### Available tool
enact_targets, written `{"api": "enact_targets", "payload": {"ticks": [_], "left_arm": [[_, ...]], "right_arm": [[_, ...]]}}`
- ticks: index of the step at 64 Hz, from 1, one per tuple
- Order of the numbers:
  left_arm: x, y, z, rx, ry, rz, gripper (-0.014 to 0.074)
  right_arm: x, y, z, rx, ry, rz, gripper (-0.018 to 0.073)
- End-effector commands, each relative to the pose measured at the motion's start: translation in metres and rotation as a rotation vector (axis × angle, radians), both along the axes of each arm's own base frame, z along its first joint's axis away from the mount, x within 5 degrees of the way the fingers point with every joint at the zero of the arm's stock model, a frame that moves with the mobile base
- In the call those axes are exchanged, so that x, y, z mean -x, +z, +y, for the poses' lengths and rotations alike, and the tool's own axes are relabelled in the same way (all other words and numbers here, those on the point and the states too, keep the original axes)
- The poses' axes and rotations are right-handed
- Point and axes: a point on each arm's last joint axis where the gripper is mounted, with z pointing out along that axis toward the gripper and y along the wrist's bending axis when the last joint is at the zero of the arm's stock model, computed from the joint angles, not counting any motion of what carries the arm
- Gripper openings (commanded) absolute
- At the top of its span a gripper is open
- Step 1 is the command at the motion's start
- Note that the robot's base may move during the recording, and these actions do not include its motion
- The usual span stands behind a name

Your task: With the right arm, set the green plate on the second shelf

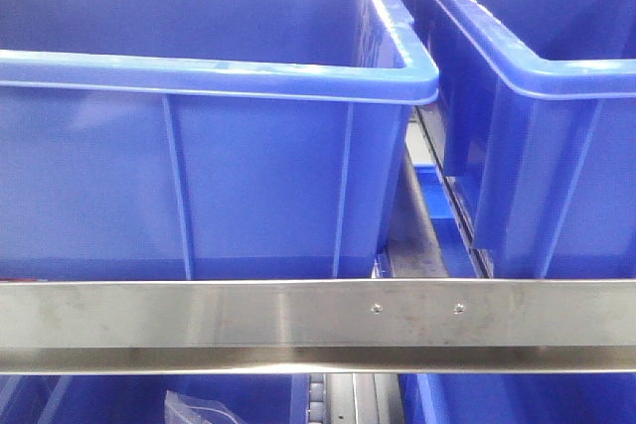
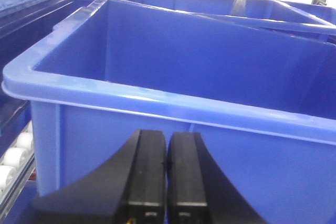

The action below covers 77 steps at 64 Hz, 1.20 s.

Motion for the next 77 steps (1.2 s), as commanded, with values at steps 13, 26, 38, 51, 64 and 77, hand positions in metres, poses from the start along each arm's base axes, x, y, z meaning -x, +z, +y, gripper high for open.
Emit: {"api": "enact_targets", "payload": {"ticks": [13,26,38,51,64,77], "left_arm": [[0.000,-0.005,0.000,0.017,-0.001,-0.064,0.0130],[0.000,-0.005,0.000,0.017,-0.001,-0.064,0.0130],[0.000,-0.005,0.000,0.017,-0.001,-0.064,0.0130],[0.000,-0.005,0.000,0.017,-0.001,-0.064,0.0130],[0.000,-0.005,0.000,0.017,-0.001,-0.064,0.0130],[0.000,-0.005,0.000,0.017,-0.001,-0.064,0.0130]], "right_arm": [[0.047,-0.017,-0.015,0.019,0.054,-0.062,0.0056],[0.099,-0.081,-0.030,-0.117,0.021,-0.091,0.0056],[0.109,-0.141,-0.042,-0.213,-0.130,-0.097,0.0056],[0.101,-0.166,-0.048,-0.257,-0.199,-0.019,0.0056],[0.100,-0.172,-0.048,-0.208,-0.207,-0.011,0.0056],[0.100,-0.174,-0.045,-0.217,-0.176,0.006,0.0056]]}}
